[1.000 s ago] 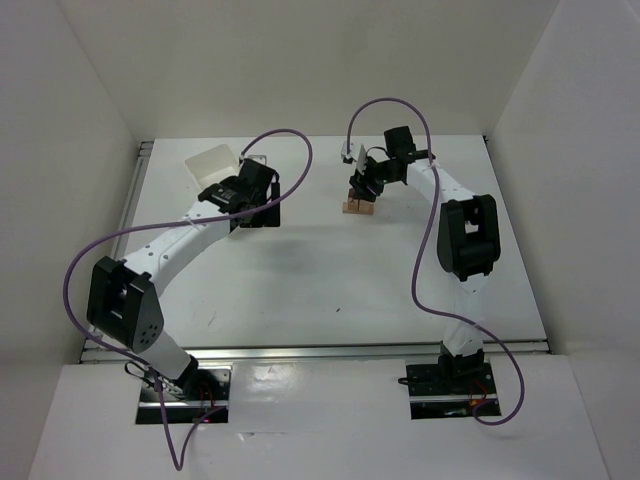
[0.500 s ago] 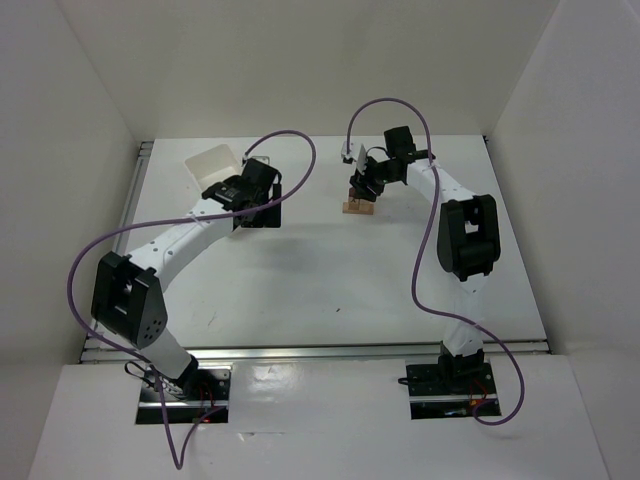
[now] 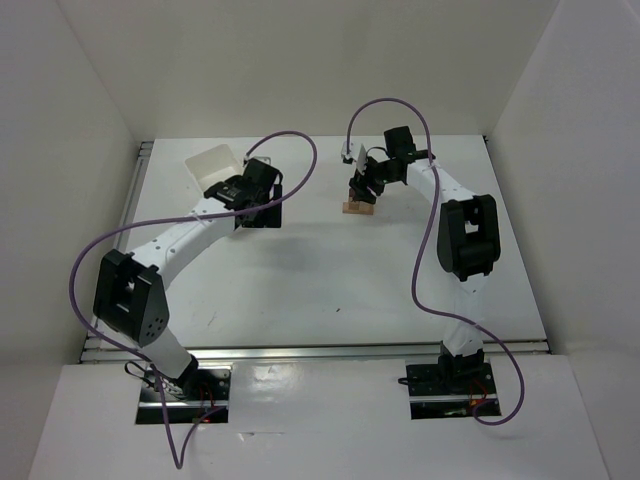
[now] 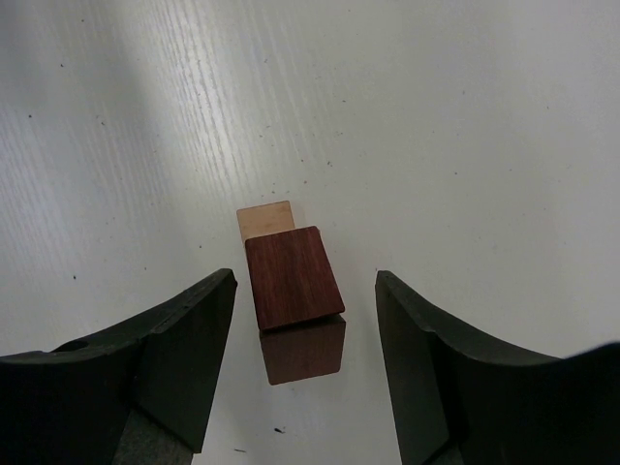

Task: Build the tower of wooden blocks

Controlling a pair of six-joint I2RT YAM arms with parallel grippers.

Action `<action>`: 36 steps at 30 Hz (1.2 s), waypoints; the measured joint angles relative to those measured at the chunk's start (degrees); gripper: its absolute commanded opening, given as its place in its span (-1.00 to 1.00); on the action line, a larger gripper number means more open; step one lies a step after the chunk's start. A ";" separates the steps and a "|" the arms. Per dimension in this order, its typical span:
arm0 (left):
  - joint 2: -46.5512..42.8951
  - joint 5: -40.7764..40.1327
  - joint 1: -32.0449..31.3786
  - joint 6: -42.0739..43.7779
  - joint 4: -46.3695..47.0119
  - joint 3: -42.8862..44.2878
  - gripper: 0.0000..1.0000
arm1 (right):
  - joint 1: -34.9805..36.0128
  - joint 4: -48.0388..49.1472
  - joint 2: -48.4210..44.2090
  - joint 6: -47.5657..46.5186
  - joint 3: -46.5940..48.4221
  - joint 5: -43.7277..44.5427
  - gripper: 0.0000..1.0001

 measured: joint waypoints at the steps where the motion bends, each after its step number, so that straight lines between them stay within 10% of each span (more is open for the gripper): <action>1: 0.09 0.00 0.00 0.00 0.04 0.04 0.77 | 0.00 0.00 0.00 0.02 0.00 0.00 0.35; 13: 0.00 -0.02 0.00 0.11 0.13 0.33 0.86 | 0.00 0.31 -1.01 1.64 3.10 -1.11 0.51; 18: -3.26 -0.26 0.00 0.04 1.27 0.09 1.00 | -0.50 5.22 -8.96 7.17 -1.16 -1.51 1.00; 36: -18.18 8.17 8.66 -5.57 8.00 -9.64 1.00 | -13.77 13.84 -43.06 70.88 -45.92 30.77 1.00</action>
